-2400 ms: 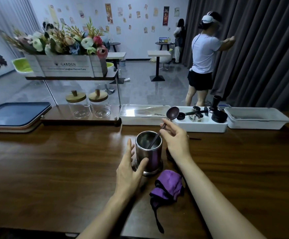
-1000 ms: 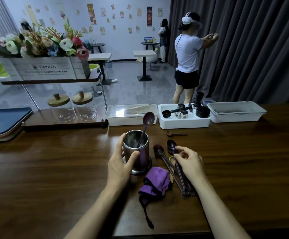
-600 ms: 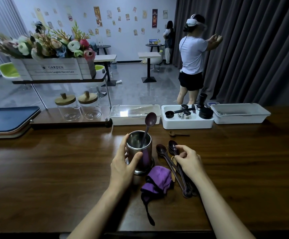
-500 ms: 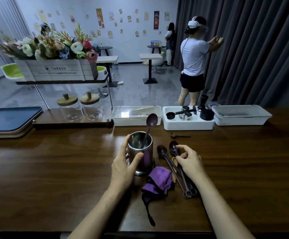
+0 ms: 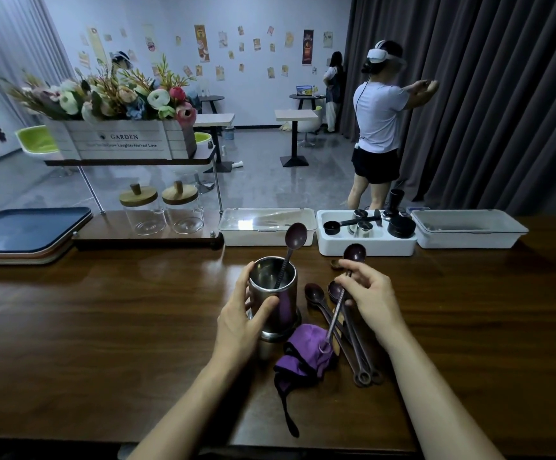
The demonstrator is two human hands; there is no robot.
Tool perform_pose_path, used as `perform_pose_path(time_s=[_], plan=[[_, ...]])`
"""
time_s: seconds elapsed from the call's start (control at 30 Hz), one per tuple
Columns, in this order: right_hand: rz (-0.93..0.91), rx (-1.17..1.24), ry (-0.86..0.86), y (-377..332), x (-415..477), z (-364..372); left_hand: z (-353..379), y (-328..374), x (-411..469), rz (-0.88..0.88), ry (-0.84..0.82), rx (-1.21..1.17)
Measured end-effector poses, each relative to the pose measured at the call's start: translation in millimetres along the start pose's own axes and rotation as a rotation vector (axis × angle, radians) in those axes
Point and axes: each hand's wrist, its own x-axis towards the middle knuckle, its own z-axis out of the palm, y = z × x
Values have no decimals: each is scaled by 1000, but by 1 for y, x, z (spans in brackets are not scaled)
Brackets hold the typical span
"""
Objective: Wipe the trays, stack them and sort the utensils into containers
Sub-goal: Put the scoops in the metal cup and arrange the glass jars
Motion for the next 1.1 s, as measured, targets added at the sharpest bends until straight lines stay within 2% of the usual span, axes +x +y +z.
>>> perform_pose_path(time_s=[0.17,0.3,0.47,0.73,0.87,1.1], plan=[[-17,286,-6,-35,5,7,-1,3,-1,-1,-8,-5],[-49,399,95,-55,11,24,0,5,-5,5,-22,5],[-124,276,205,-58,9,51,1,5,-6,-3,0,9],[-288,-314,153,-29,-13,79,1,4,-4,-7,12,21],[-258,-402,61,-23,-13,74,1,3,-4,-9,21,28],[-245,-351,-67,-24,-21,70,2,2,-3,-4,33,56]])
